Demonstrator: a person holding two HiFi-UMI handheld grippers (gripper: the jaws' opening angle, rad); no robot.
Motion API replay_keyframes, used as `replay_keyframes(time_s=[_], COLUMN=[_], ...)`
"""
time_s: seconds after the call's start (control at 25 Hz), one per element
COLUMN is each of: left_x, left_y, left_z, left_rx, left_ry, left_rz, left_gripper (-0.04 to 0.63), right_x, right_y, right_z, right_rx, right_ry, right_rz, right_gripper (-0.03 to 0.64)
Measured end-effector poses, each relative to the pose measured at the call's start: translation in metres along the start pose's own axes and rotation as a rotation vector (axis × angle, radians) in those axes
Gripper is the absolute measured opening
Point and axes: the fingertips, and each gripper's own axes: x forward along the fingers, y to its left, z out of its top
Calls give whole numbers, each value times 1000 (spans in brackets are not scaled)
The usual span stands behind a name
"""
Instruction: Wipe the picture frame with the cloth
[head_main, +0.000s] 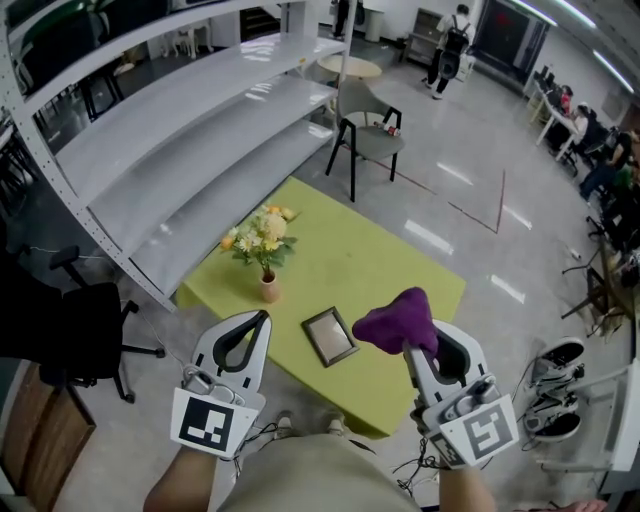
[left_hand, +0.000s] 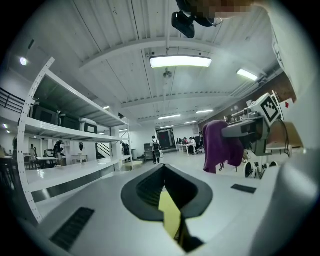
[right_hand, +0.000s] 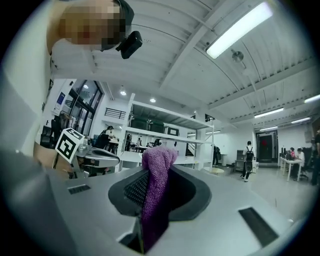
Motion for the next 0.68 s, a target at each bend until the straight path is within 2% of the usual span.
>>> replay_keyframes(time_s=[0.16,0.68], left_x=[-1,-7], left_y=[-4,-1], left_z=[1,3], left_rx=[-15,15], left_ry=[-1,11], left_rz=[-12,-26], left_gripper=[8,6], right_x=[1,5], right_y=[2,7], right_z=[-2,1], right_rx=[1,7], right_ry=[1,-8], right_rz=[6,-2], right_gripper=[75,75])
